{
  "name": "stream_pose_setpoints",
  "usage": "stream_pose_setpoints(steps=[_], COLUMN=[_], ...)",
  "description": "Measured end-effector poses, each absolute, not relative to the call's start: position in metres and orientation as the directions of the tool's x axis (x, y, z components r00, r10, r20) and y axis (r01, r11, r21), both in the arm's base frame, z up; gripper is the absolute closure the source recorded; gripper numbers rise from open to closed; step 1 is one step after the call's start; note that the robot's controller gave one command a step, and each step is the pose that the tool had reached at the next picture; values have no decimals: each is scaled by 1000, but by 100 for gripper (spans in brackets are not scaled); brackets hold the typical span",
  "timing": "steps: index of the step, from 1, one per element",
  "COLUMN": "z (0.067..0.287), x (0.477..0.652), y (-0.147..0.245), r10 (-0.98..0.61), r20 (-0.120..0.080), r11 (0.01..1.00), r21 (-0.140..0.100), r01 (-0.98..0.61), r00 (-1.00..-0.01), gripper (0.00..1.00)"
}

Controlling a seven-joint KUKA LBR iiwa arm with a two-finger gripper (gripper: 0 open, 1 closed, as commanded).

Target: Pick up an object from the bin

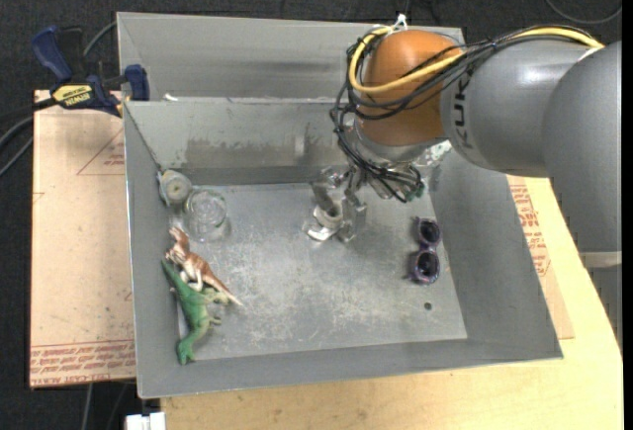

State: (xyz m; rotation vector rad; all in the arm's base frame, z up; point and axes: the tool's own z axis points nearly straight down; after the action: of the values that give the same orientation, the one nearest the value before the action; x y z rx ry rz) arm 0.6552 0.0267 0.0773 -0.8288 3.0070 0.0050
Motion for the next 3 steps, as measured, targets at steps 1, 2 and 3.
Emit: stream_pose_setpoints(steps=[1,2,3], z=[80,91,101], x=[655,654,653], y=[27,27,27], r10=[-512,-512,-512], r20=[-22,-19,-17], r11=[859,859,859], r21=[-2,-1,0], r01=[-512,-512,-512], r00=[-859,-859,-859], gripper=[100,100,100])
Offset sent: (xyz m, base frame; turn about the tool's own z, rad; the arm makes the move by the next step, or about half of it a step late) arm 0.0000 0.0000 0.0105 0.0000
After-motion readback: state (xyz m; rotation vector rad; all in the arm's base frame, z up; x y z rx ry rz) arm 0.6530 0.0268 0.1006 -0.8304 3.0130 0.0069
